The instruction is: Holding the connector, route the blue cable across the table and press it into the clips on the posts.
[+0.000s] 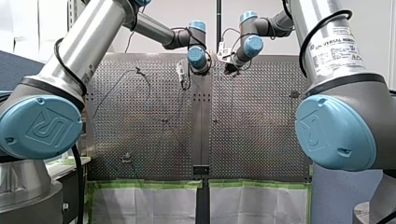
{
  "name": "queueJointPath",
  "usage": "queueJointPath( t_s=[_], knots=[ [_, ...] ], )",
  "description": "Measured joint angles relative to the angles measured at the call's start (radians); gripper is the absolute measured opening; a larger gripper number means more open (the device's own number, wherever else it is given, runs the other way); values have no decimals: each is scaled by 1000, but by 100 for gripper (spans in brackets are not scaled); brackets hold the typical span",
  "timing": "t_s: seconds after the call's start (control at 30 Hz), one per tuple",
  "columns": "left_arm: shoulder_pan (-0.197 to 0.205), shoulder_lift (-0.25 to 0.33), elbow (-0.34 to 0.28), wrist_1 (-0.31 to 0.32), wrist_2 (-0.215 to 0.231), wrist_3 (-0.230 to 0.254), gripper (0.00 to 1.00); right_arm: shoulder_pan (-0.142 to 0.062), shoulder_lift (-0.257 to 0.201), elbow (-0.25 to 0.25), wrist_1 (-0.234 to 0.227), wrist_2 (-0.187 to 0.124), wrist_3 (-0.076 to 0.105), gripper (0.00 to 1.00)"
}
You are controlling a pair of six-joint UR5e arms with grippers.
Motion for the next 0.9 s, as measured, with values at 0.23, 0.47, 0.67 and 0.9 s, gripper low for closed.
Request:
queueJointPath(
  t_s=[0.23,0.47,0.67,0.9],
  knots=[
    [-1,0,1,-18,-11,1,0,0,0,0,0,-2,0,0],
    [-3,0,-9,-28,-18,2,0,0,0,0,0,-3,0,0],
    [-10,1,-34,-28,-55,2,0,1,0,1,0,-3,0,0],
    [-21,4,-93,-25,-100,2,0,2,1,25,-2,-1,0,0]
  ],
)
